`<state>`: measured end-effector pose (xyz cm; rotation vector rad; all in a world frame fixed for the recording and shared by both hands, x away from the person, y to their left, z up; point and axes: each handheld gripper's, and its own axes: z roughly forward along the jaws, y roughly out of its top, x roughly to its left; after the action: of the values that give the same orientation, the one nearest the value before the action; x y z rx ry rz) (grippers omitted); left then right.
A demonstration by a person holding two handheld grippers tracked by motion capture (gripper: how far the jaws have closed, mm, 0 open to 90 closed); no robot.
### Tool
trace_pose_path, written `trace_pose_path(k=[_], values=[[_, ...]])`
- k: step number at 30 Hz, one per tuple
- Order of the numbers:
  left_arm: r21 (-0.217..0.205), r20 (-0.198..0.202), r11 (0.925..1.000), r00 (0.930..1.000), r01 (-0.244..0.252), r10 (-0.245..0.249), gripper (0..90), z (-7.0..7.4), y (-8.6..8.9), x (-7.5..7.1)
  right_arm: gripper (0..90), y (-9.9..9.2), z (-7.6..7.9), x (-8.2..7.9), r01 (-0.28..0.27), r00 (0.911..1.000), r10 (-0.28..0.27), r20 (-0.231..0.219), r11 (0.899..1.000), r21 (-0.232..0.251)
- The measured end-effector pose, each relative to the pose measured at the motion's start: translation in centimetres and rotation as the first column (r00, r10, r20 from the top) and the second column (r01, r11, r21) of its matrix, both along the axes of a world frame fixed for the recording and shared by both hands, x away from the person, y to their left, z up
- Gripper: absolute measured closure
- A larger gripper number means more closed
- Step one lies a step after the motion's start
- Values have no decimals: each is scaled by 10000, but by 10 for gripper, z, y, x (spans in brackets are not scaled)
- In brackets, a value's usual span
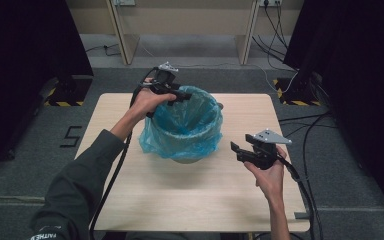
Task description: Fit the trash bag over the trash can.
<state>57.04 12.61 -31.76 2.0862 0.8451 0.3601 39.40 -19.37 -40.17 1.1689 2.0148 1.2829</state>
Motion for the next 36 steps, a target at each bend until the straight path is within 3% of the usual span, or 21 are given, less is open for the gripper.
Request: trace_pose_path(k=[3,7,10,22,28,31,36], values=[[-114,14,9999,10000,38,-38,354,0,-4,0,360,0,0,1,-43,10000,43,11,10000,-32],[546,-147,9983,9997,208,-200,355,-3,-14,-2,360,1,-1,2,-58,10000,58,-22,10000,16],[713,-295,9974,9996,58,-37,349,-7,-21,2,360,2,-1,2,-97,9999,97,-40,9999,41],[670,-982,9976,9951,171,-104,341,-37,-39,17,360,2,-1,2,-172,9998,172,-38,9998,54],[514,-621,9984,9978,254,-222,317,-38,-40,12,360,0,0,1,-158,9999,158,-48,9998,83],[336,-399,9985,9983,442,-428,315,-31,-41,3,360,-1,1,1,-155,9999,155,-29,9998,145],[402,-16,9959,9967,816,-816,315,-22,-53,-13,360,-1,1,1,-127,9999,127,-18,9998,167]])
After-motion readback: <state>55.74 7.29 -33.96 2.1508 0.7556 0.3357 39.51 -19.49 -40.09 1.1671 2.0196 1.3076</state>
